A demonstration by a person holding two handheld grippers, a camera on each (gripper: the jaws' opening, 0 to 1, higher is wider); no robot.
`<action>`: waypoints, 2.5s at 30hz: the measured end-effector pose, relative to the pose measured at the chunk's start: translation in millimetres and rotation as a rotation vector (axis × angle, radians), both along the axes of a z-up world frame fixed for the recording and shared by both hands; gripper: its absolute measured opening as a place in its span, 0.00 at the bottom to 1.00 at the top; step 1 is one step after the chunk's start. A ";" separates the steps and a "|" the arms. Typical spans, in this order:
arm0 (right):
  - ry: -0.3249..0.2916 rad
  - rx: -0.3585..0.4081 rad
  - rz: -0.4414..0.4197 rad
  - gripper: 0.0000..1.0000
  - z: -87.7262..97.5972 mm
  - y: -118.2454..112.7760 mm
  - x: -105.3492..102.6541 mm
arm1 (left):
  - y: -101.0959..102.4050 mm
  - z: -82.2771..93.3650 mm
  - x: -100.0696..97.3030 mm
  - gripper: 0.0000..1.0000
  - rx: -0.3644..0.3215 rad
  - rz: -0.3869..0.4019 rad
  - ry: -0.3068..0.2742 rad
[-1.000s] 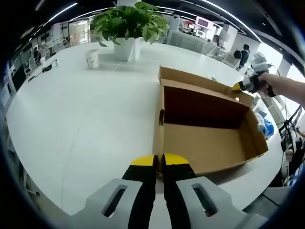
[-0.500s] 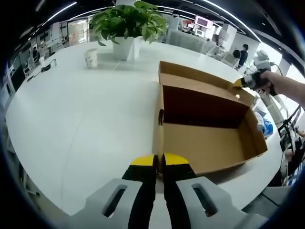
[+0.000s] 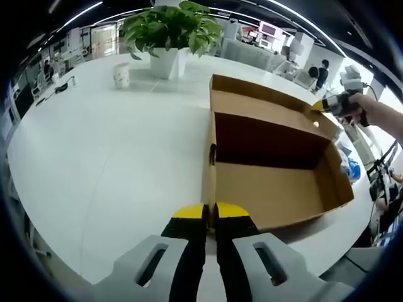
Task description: Operate the shoe box by opening the lid, removing the specified soft item, and placing it in the target area until the item is outside and the box remains undamaged.
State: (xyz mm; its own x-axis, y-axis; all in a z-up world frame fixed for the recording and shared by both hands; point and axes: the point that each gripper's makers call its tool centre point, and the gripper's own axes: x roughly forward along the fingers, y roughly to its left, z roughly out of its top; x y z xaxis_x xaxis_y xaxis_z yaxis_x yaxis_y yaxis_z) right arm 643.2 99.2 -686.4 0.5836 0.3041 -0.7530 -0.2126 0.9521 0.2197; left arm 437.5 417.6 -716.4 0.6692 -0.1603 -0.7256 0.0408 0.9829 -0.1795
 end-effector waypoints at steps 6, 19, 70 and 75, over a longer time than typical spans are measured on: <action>-0.023 0.007 0.010 0.00 10.6 1.7 -0.1 | 0.5 0.5 -0.2 0.02 0.000 -0.004 0.005; -0.066 0.027 0.013 0.00 26.6 4.3 -1.9 | 1.2 0.9 -1.0 0.02 -0.002 -0.007 0.005; -0.207 0.138 0.043 0.00 80.8 7.5 -33.0 | -3.4 0.4 -0.6 0.03 0.007 -0.013 0.009; -0.217 0.144 0.051 0.00 84.4 7.8 -36.8 | -3.4 0.5 -0.3 0.03 0.008 -0.014 0.010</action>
